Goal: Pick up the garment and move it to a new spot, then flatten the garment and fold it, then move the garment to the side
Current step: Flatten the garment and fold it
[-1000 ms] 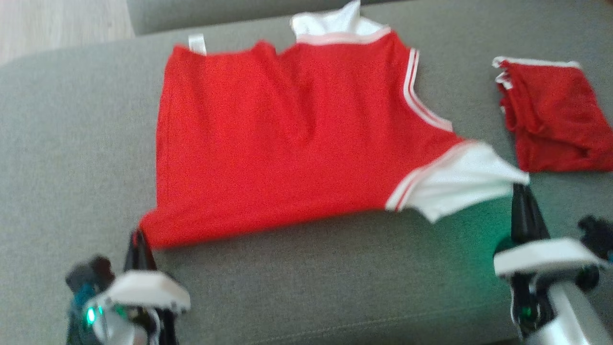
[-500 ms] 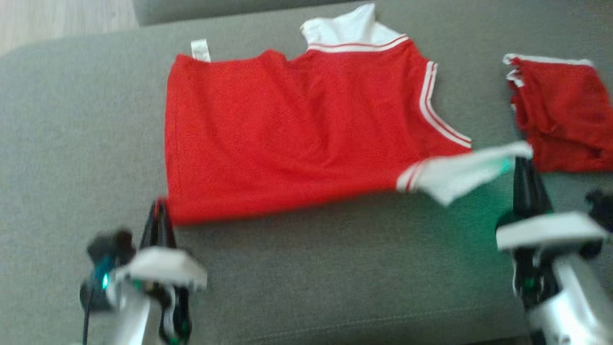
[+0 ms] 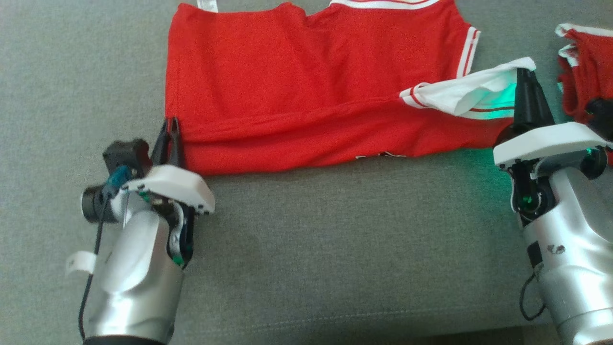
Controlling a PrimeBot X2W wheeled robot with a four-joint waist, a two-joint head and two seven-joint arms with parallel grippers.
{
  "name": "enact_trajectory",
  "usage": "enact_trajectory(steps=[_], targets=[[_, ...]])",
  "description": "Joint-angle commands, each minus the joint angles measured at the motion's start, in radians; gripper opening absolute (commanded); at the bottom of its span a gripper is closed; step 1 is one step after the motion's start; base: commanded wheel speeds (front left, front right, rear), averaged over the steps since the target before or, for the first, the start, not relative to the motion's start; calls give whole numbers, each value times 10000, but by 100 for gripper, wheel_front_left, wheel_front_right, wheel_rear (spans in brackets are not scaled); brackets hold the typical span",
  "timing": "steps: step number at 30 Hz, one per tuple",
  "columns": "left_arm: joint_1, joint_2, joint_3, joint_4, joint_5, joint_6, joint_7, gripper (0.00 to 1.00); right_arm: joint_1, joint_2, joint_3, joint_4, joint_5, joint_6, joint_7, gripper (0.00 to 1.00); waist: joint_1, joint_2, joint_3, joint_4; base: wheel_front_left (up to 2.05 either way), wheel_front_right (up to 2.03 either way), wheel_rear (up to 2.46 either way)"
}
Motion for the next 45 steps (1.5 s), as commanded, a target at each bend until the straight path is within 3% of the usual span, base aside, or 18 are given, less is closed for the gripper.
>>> enact_trajectory(steps=[1,4,5,6,11,17,25,27,29,31,32,33,34,39,45], targets=[[-306,197,285,-298,86,-43,-53,0,-164,15,177,-159,-52,-11,-158,100,0,0,68,55,0,0,0],[-330,197,369,-890,167,-48,-53,30,-238,-4,9,183,-100,-11,-270,100,0,0,135,112,0,0,0],[-283,197,390,-1144,196,-39,-53,54,-218,-4,-115,232,-115,-11,-288,100,0,0,154,134,0,0,0],[-205,197,412,-1396,234,-10,-53,100,-186,-11,-278,191,-170,-11,-296,100,0,0,176,150,0,0,0],[595,197,405,-2186,-269,216,-53,100,488,230,-930,-576,-730,-11,-304,100,0,0,178,130,0,0,0],[1281,197,78,-1787,-711,413,-53,100,1441,420,-887,-1011,-1494,-11,-306,100,0,0,110,39,0,0,0],[1119,197,-309,-348,-1041,338,-53,100,1703,512,-648,116,-2490,-11,-307,100,0,0,16,-63,0,0,0],[995,197,-489,197,-1221,266,-53,49,1552,559,-590,370,-2533,-11,-307,100,0,0,-4,-51,0,0,0],[849,197,-739,750,-1426,162,-53,30,1423,571,-486,790,-2641,-11,-283,100,0,0,-21,-26,0,0,0],[676,197,-974,1131,-1617,50,-53,0,1268,616,-356,1230,-2696,-11,-152,100,0,0,-35,8,0,0,0],[622,197,-1112,1313,-1709,-55,-53,0,1196,652,-267,1399,-2689,-11,-92,100,0,0,-48,30,0,0,0],[579,197,-1287,1525,-1806,-181,-53,0,1141,674,-157,1549,-2671,-11,-25,65,0,0,-65,60,0,0,0],[532,197,-1442,1721,-1916,-288,-53,0,1091,696,-82,1660,-2606,-11,-4,0,0,0,-80,81,0,0,0],[404,197,-1645,1927,-2316,-344,-53,0,948,595,183,1891,-2294,-11,-124,0,0,0,-323,165,0,0,0],[960,197,-873,1219,-1914,-48,-53,0,1168,312,-7,1765,-1847,-11,-274,0,0,0,-1229,230,0,0,0]])
